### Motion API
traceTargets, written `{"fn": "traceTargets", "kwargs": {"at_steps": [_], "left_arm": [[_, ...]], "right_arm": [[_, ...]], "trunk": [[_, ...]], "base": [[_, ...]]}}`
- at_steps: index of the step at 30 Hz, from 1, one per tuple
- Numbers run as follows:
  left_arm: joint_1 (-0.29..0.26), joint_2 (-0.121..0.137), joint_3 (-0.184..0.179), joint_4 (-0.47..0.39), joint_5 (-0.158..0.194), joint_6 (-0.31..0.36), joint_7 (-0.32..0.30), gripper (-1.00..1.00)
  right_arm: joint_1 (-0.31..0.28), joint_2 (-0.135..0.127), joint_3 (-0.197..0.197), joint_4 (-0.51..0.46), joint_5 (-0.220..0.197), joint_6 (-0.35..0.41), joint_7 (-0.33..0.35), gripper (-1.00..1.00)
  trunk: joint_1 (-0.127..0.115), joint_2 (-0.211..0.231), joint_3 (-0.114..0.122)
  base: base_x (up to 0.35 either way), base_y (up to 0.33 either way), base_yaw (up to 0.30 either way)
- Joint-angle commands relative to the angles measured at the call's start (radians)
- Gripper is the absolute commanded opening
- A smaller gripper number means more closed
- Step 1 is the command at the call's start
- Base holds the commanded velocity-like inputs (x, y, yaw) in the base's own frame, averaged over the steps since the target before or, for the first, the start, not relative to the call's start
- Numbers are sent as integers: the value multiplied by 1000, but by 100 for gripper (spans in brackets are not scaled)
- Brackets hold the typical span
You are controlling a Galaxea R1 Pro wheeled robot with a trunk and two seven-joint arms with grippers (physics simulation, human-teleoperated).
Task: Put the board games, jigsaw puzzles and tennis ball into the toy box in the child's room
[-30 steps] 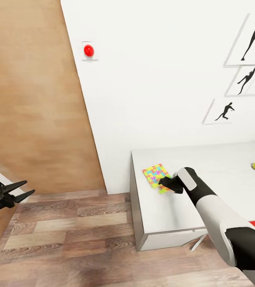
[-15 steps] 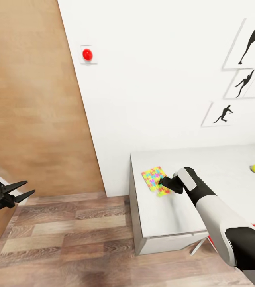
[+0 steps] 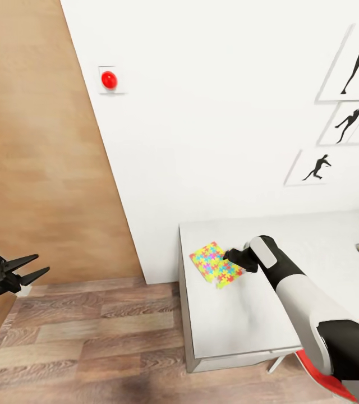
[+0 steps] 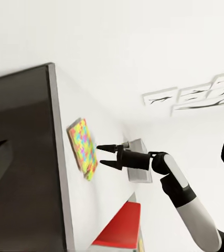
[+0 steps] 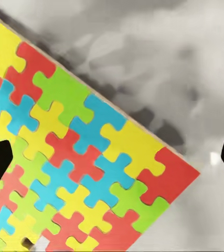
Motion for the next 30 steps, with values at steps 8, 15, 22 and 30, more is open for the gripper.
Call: {"fn": "traceTargets", "kwargs": {"at_steps": [8,15,22,30], "left_arm": [[-1,0,0,0,2,10,-2,100],[-1,0,0,-1,2,10,-2,100],[-1,0,0,0,2,10,-2,100],[-1,0,0,-1,2,10,-2,100]], "right_arm": [[-1,0,8,-1,-11,1,-9,100],[-1,2,7,-1,-10,1,-9,100],[-1,2,6,-1,-11,1,-8,100],[-1,0,6,-1,-10,1,-8,100]], "trunk": [[1,-2,-2],[1,-2,-2],[1,-2,-2],[1,-2,-2]], "base": [[150,-26,0],[172,112,0],[24,80,0],[2,24,0]]}}
